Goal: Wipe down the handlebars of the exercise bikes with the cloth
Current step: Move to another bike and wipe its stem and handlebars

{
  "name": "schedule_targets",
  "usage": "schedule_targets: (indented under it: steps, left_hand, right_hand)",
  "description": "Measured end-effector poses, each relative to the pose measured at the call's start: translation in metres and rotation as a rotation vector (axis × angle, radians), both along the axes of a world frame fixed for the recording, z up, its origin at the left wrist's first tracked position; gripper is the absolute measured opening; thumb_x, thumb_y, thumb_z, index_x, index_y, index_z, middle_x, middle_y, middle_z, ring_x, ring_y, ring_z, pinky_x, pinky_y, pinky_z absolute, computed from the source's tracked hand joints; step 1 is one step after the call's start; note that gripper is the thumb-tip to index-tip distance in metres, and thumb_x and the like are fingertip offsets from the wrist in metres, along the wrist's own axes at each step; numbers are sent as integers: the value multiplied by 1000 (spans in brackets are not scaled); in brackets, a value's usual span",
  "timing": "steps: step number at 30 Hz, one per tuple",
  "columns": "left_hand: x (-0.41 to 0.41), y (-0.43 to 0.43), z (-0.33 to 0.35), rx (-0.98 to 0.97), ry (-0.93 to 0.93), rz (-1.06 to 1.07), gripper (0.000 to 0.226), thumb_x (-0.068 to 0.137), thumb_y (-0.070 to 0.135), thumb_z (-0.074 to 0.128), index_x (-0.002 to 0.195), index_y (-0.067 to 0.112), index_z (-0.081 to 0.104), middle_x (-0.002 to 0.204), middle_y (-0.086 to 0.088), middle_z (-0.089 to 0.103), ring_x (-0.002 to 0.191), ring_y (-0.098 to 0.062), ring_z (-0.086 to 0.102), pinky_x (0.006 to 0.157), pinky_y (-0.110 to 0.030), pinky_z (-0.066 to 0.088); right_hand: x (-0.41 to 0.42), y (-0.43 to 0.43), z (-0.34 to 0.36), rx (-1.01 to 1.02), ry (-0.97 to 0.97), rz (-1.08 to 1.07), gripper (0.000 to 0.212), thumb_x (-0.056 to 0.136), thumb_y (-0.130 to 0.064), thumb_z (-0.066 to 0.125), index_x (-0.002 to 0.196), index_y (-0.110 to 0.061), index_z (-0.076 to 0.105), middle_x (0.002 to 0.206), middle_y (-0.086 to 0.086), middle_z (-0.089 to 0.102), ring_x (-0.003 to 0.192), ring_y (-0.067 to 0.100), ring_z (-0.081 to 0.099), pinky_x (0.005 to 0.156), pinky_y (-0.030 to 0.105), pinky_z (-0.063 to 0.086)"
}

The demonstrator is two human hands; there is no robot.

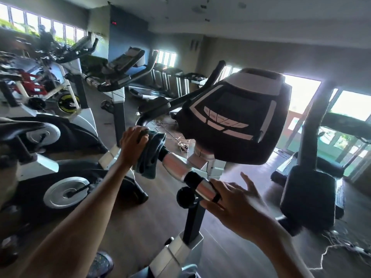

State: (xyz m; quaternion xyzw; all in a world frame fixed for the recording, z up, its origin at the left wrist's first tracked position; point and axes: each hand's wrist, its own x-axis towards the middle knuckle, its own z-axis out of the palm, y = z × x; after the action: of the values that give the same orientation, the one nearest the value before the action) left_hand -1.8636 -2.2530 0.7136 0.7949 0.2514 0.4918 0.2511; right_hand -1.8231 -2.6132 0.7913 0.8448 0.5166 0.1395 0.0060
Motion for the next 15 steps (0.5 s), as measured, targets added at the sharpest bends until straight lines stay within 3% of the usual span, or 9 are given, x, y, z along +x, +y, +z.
schedule_targets:
  steps: [2,5,8,11,15]
  left_hand:
    - [4,-12,-5,3,-54,-23,47,86,36,38,113,7,63,116,-22,63,112,-41,56,99,-50,40]
    - [10,-52,-23,12,-162,-121,35,87,38,44,116,21,52,127,-18,53,127,-34,42,111,-45,30]
    - [7,-58,-15,13,-228,-201,31,83,37,48,111,24,56,123,-13,54,124,-25,41,107,-38,29]
    - [11,-18,11,132,-79,-157,46,79,42,45,96,9,71,116,-18,63,118,-24,47,100,-35,32]
    - [13,33,49,-6,213,-200,72,64,61,41,93,4,74,116,-19,65,114,-35,57,105,-45,40]
  right_hand:
    - [-2,7,-7,16,-33,-1,72,82,-72,8,134,-33,39,125,-17,63,118,2,56,118,38,-3]
    - [2,9,-16,99,-88,19,61,88,-64,18,127,-28,49,112,-15,70,105,3,65,116,40,7]
    - [6,9,-22,133,-91,48,55,92,-61,25,125,-27,52,105,-18,71,98,1,67,114,41,15]
    - [7,9,-23,137,-79,56,57,92,-62,24,127,-26,52,106,-19,70,99,1,66,116,40,20]
    - [5,8,-23,145,-84,46,54,91,-61,28,127,-28,51,107,-19,70,99,1,66,116,36,19]
